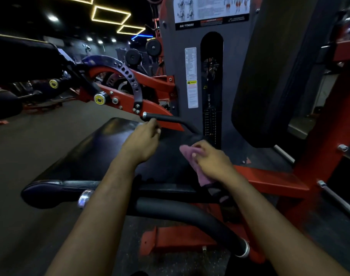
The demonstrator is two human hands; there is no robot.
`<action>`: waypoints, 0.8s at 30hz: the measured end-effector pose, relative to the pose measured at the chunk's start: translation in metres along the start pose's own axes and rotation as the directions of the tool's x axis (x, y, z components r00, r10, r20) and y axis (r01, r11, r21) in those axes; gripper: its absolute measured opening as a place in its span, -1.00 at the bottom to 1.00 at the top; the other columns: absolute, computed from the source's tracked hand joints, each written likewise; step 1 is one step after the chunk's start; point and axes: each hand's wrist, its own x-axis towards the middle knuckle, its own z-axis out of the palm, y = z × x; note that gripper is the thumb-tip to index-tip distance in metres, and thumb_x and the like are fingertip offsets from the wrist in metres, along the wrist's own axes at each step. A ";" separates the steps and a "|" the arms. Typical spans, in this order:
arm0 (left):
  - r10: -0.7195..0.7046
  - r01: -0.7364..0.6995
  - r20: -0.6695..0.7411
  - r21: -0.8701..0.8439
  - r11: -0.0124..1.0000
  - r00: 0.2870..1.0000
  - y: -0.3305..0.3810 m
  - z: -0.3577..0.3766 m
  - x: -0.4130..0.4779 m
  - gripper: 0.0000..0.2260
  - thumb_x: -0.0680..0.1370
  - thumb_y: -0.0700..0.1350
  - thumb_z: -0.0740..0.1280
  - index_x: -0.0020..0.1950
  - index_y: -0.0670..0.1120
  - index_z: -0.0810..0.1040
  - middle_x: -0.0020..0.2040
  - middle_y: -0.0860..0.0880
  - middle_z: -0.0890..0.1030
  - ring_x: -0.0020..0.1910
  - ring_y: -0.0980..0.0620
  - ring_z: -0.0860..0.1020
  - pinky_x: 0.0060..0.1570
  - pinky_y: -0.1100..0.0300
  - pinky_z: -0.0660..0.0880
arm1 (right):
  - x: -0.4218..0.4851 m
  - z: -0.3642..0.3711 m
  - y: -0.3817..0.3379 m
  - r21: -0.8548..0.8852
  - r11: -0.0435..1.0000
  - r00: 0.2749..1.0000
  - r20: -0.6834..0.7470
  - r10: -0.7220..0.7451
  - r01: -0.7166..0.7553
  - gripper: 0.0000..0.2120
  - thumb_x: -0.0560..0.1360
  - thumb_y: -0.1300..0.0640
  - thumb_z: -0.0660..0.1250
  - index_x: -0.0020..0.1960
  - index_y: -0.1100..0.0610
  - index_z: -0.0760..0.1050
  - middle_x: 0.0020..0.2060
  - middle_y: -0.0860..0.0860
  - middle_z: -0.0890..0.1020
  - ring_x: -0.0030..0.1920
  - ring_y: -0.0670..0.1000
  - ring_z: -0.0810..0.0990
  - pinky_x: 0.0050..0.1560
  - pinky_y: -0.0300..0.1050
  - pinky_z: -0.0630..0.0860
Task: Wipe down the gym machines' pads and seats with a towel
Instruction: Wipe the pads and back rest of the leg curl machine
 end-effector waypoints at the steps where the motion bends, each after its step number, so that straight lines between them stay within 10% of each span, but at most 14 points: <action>1: 0.027 -0.029 -0.032 -0.054 0.998 0.999 0.001 -0.001 -0.001 -0.87 0.66 -0.16 0.17 0.10 -0.16 0.48 0.01 -0.12 0.59 -0.01 -0.11 0.52 0.02 -0.08 0.46 | 0.001 -0.006 -0.004 0.243 0.968 0.997 -0.014 0.069 -0.064 -0.85 0.61 -0.02 0.26 0.17 -0.11 0.46 0.11 0.02 0.63 0.10 0.14 0.61 0.18 0.10 0.55; 4: 0.108 -0.121 -0.070 -0.217 0.969 0.992 0.010 -0.005 -0.005 -0.82 0.68 -0.10 0.17 0.23 -0.10 0.47 0.08 -0.05 0.60 0.06 -0.02 0.53 0.08 0.03 0.45 | 0.002 -0.022 -0.015 0.704 0.701 0.992 0.028 0.127 -0.110 -0.86 0.67 0.03 0.25 0.15 0.03 0.33 0.08 0.07 0.57 -0.01 0.02 0.58 0.00 -0.02 0.60; 7: 0.173 -0.165 -0.013 -0.370 0.914 0.985 0.020 -0.007 -0.010 -0.69 0.69 -0.02 0.17 0.43 0.00 0.40 0.29 0.07 0.55 0.24 0.17 0.51 0.21 0.30 0.43 | -0.002 -0.027 -0.025 0.815 0.574 0.996 0.093 0.000 -0.076 -0.82 0.68 -0.01 0.23 0.17 0.09 0.35 -0.05 -0.01 0.53 -0.11 -0.08 0.55 -0.21 -0.26 0.52; 12: 0.214 -0.176 0.073 -0.349 0.921 0.974 0.020 -0.004 -0.011 -0.77 0.70 -0.01 0.20 0.29 -0.10 0.45 0.12 -0.01 0.62 0.11 0.09 0.56 0.13 0.17 0.48 | -0.003 -0.014 -0.029 0.809 0.579 0.957 0.237 -0.167 -0.099 -0.86 0.69 0.00 0.19 0.04 0.05 0.44 -0.17 -0.13 0.54 -0.11 -0.17 0.55 0.02 -0.21 0.47; 16: 0.256 -0.240 0.067 -0.183 0.953 0.964 0.020 0.003 -0.007 -0.86 0.67 -0.04 0.26 0.04 -0.09 0.37 -0.20 0.07 0.52 -0.21 0.21 0.49 -0.21 0.15 0.28 | -0.004 -0.022 -0.020 0.792 0.596 0.920 0.322 -0.225 -0.132 -0.56 0.63 -0.23 0.23 0.41 -0.02 0.48 0.27 -0.06 0.63 0.28 -0.05 0.60 0.38 -0.02 0.47; 20: 0.226 -0.228 -0.034 -0.076 0.971 0.974 0.022 0.007 -0.004 -0.75 0.64 0.04 0.31 -0.06 -0.12 0.39 -0.28 0.03 0.51 -0.29 0.05 0.47 -0.27 0.07 0.26 | -0.007 -0.038 -0.017 0.464 0.885 0.944 0.271 -0.188 0.043 -0.64 0.56 -0.16 0.39 0.28 -0.04 0.45 0.09 0.07 0.69 0.10 0.01 0.68 0.26 0.17 0.59; 24: 0.175 -0.189 -0.149 -0.079 0.979 0.973 0.021 0.003 -0.006 -0.66 0.60 0.18 0.30 -0.11 -0.09 0.46 -0.30 -0.01 0.55 -0.28 0.02 0.52 -0.26 0.04 0.40 | -0.003 -0.041 -0.013 0.408 0.885 0.944 0.137 -0.301 0.223 -0.69 0.63 0.08 0.35 0.22 -0.08 0.25 0.02 0.25 0.65 -0.01 0.14 0.69 0.08 0.19 0.62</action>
